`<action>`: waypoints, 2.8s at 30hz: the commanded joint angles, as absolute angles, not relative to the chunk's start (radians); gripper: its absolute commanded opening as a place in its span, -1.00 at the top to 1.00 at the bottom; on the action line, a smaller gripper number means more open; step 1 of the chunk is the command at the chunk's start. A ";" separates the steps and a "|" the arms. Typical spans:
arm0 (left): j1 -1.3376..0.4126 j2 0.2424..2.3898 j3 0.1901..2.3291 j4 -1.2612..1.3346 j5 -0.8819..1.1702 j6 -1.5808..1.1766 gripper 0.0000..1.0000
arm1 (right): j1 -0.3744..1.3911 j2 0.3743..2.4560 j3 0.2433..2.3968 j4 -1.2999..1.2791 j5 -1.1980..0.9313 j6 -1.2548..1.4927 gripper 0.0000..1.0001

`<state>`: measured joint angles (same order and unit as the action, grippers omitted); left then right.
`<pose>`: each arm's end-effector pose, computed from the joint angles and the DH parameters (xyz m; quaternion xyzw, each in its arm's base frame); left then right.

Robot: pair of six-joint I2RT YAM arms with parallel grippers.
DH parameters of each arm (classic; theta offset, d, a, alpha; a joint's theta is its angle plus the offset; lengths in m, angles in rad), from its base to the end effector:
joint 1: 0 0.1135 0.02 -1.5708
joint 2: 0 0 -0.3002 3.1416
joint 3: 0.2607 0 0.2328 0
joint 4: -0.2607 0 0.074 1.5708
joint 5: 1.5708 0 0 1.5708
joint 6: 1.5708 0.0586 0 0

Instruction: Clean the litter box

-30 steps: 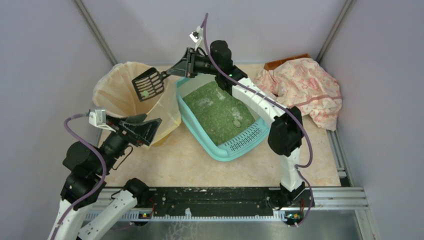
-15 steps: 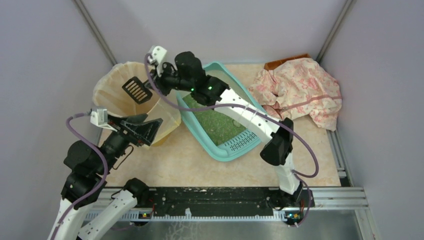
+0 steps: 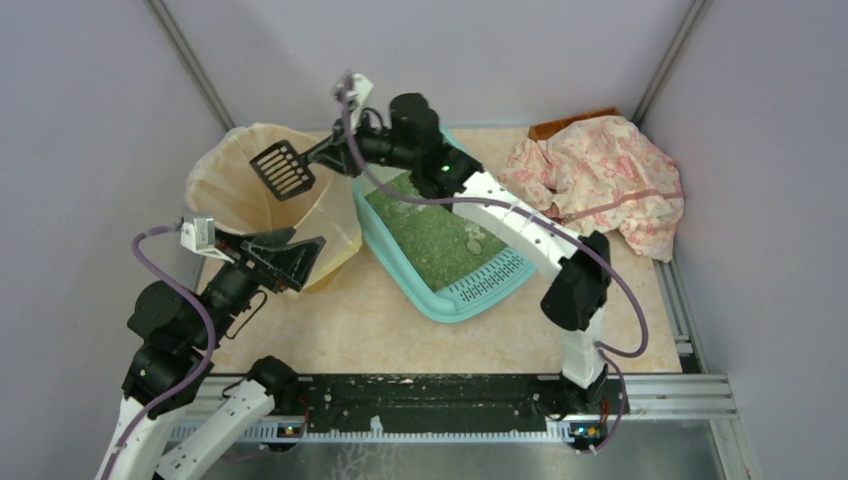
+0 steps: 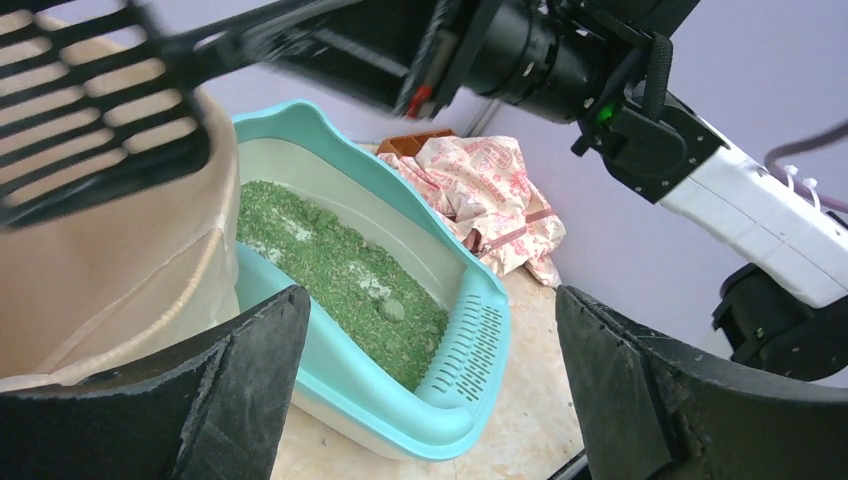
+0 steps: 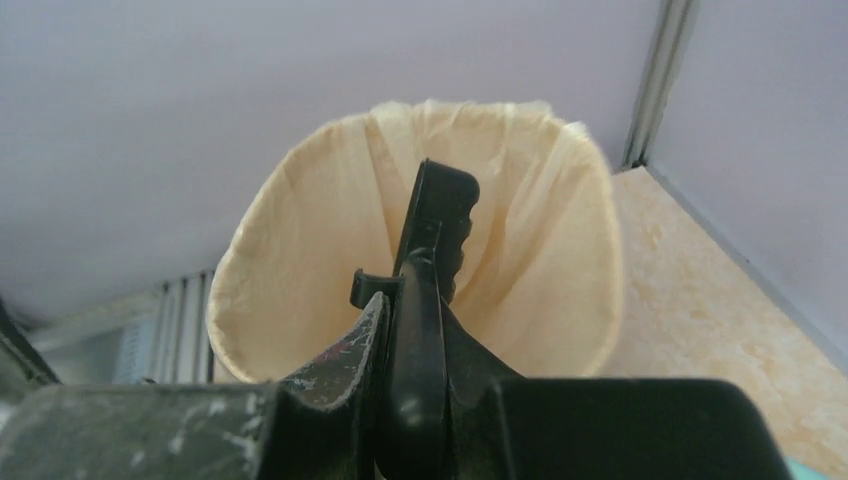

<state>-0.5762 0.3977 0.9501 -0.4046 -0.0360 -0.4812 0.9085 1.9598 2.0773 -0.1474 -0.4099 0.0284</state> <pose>0.0299 -0.0169 0.4184 0.0174 0.6528 -0.3718 0.6598 0.2755 0.3912 0.4734 -0.4275 0.5753 0.4382 0.5425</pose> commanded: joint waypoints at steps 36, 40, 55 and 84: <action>-0.578 0.394 0.848 -0.304 0.034 -0.506 -0.96 | 0.743 1.891 1.920 -0.514 0.653 -0.253 1.00; -0.579 0.391 0.842 -0.302 0.026 -0.488 -0.97 | 0.776 1.962 1.970 -0.505 0.737 -0.359 1.00; -0.579 0.338 0.881 -0.371 -0.033 -0.461 -0.96 | 0.814 2.192 2.089 -0.521 0.732 -0.542 1.00; -0.578 0.339 0.864 -0.370 -0.009 -0.493 -0.96 | 0.652 2.263 2.174 -0.731 0.209 -0.167 1.00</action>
